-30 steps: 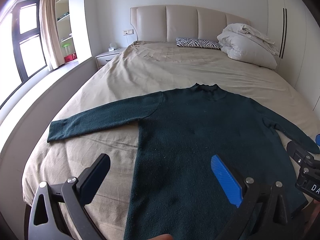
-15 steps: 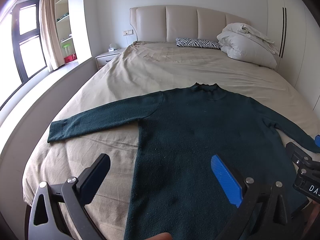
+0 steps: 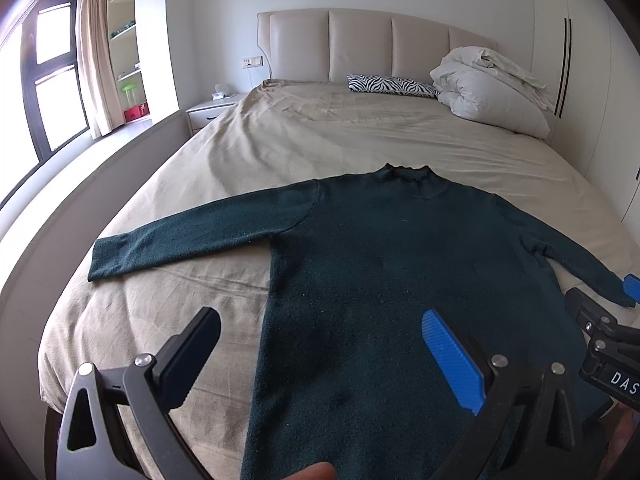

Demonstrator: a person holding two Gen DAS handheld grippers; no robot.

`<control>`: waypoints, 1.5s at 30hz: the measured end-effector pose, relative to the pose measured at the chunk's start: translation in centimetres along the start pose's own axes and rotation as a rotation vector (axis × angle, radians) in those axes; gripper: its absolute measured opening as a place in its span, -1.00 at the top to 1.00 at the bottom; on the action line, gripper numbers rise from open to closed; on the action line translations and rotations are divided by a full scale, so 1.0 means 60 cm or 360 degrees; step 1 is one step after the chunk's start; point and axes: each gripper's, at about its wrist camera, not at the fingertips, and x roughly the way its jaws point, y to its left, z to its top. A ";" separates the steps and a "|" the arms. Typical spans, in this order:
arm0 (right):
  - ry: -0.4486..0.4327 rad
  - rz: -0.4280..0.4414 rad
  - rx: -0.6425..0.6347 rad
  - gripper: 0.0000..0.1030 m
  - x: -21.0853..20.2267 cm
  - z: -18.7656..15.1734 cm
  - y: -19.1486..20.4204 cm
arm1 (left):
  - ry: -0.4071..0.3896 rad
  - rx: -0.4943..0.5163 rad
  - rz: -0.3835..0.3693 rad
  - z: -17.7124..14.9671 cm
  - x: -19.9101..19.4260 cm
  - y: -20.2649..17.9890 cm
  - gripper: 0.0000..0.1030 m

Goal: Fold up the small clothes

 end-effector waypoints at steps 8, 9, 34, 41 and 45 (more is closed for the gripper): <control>0.0018 0.0002 0.0002 -1.00 0.009 -0.006 -0.001 | 0.0002 0.0001 -0.0005 -0.003 0.001 0.000 -1.00; 0.0020 0.0003 0.0002 -1.00 0.010 -0.007 0.000 | 0.0004 0.0001 -0.0004 -0.004 0.002 0.000 -1.00; 0.0053 0.0011 0.0007 -1.00 0.028 -0.003 -0.001 | -0.0018 0.0050 0.0006 -0.021 0.016 -0.012 -1.00; 0.0067 0.0011 0.0017 -1.00 0.041 -0.003 -0.005 | -0.0010 0.0062 0.0020 -0.020 0.024 -0.019 -1.00; 0.0070 0.0018 0.0031 -1.00 0.046 -0.003 -0.009 | 0.0024 0.0045 -0.0015 -0.021 0.034 -0.016 -1.00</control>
